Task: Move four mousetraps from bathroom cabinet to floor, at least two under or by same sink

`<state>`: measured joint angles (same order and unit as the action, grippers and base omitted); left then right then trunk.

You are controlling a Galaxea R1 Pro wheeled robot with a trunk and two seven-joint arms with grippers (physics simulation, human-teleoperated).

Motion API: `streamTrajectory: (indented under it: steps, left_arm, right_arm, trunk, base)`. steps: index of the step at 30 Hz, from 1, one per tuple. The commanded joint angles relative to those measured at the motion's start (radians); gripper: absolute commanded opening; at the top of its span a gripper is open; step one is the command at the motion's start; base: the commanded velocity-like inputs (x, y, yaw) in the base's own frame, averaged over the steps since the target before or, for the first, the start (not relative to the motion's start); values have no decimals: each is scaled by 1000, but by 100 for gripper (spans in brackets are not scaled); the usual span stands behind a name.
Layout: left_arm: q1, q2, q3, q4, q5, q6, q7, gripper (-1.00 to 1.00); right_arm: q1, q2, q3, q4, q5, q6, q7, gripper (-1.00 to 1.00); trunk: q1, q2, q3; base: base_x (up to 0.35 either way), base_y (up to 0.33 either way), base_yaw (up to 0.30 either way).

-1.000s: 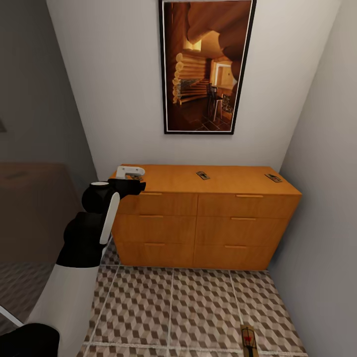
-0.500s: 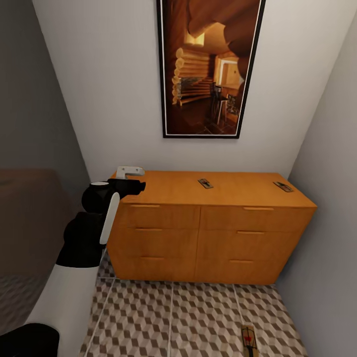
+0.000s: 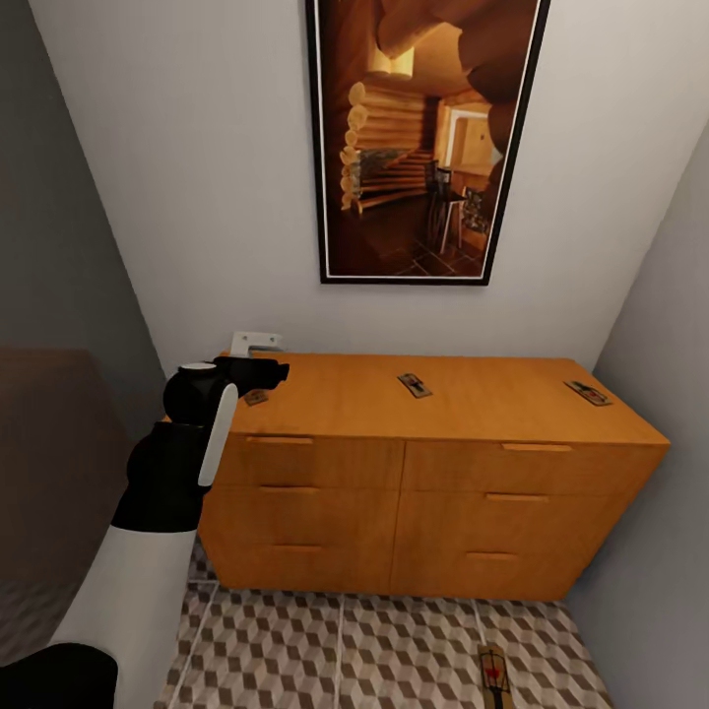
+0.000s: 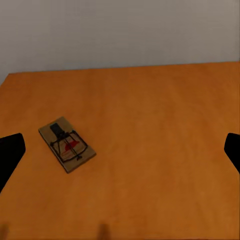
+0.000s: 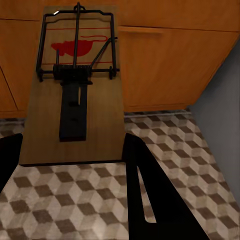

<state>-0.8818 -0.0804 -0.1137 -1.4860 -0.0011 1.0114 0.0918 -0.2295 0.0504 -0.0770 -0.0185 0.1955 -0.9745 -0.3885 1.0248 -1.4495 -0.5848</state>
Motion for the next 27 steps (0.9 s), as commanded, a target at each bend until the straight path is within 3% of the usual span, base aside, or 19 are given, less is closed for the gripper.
streamTrajectory:
  steps: [1, 11, 13, 20, 27]
  left_arm:
    - [0, 0, -1, -1, 0, 4, 5, 100]
    - [6, 19, 6, 7, -3, 1, 8, 100]
    - [6, 23, 15, 10, -3, 0, 10, 100]
    - [7, 26, 101, 14, -3, -1, 11, 100]
    - [7, 27, 115, 15, -3, -1, 11, 100]
  right_arm:
    - [-1, 0, -8, 1, 8, -3, 0, -100]
    - [-1, 0, -8, 0, 7, -4, 0, -100]
    - [-1, 0, -8, 0, 7, -4, 0, -100]
    - [-1, 0, -8, 0, 7, -3, 0, -100]
    - [-1, 0, -8, 0, 7, -3, 0, -100]
  trunk:
    - [0, -1, -1]
    - [0, -1, -1]
    - [0, -1, -1]
    - [0, -1, -1]
    - [0, -1, -1]
  base:
    - [86, 0, 0]
    - [24, 0, 0]
    - [2, 0, 0]
    - [0, 0, 0]
    - [0, 0, 0]
